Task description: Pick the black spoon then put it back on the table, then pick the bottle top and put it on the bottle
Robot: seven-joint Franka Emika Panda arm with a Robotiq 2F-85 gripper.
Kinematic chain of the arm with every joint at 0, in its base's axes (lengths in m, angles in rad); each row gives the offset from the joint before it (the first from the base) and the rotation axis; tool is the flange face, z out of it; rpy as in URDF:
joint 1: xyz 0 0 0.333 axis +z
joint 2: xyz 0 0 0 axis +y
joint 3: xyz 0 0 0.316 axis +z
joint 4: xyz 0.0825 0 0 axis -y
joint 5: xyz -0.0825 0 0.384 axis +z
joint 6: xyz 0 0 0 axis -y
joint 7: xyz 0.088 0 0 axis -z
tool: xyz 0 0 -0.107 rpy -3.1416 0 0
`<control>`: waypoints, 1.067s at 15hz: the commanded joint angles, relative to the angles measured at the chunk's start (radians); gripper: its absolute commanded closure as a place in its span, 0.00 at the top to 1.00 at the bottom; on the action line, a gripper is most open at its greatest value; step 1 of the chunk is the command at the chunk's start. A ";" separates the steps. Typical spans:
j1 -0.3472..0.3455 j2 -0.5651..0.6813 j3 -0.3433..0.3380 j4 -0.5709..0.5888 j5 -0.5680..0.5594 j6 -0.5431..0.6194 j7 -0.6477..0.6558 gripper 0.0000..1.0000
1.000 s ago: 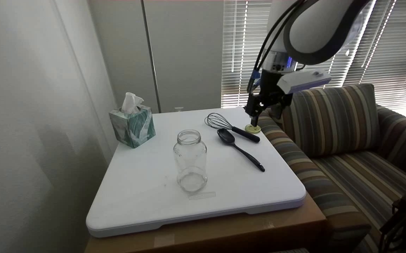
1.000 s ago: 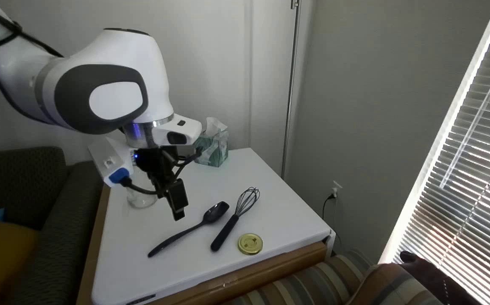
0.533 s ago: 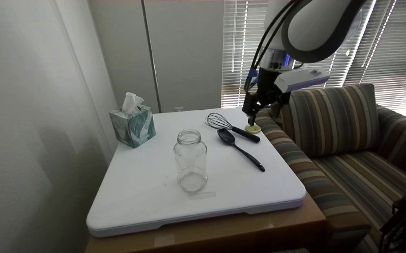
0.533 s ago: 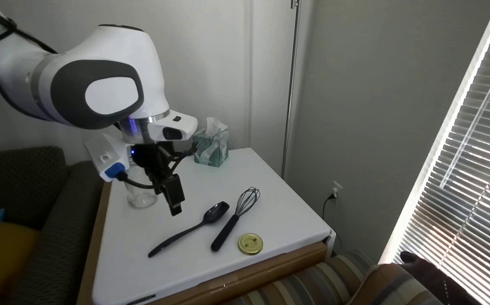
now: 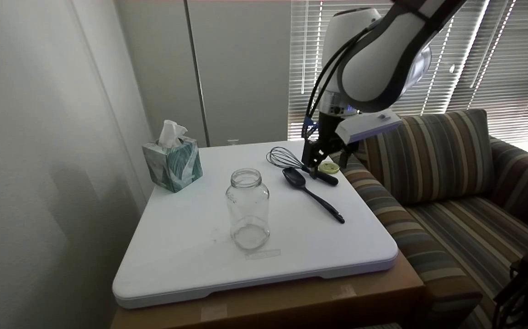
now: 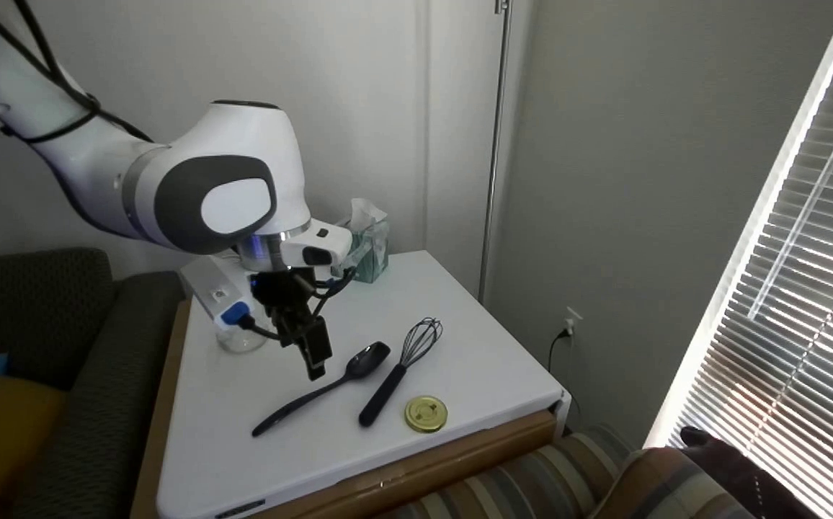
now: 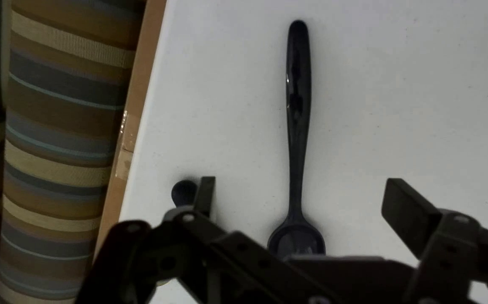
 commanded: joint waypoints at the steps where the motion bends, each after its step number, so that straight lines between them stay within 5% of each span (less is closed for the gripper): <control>1: 0.002 0.096 -0.012 0.118 0.032 -0.012 -0.045 1.00; 13: -0.019 0.220 0.005 0.156 0.130 0.020 -0.049 1.00; 16: -0.033 0.237 0.016 0.170 0.164 0.036 -0.060 0.91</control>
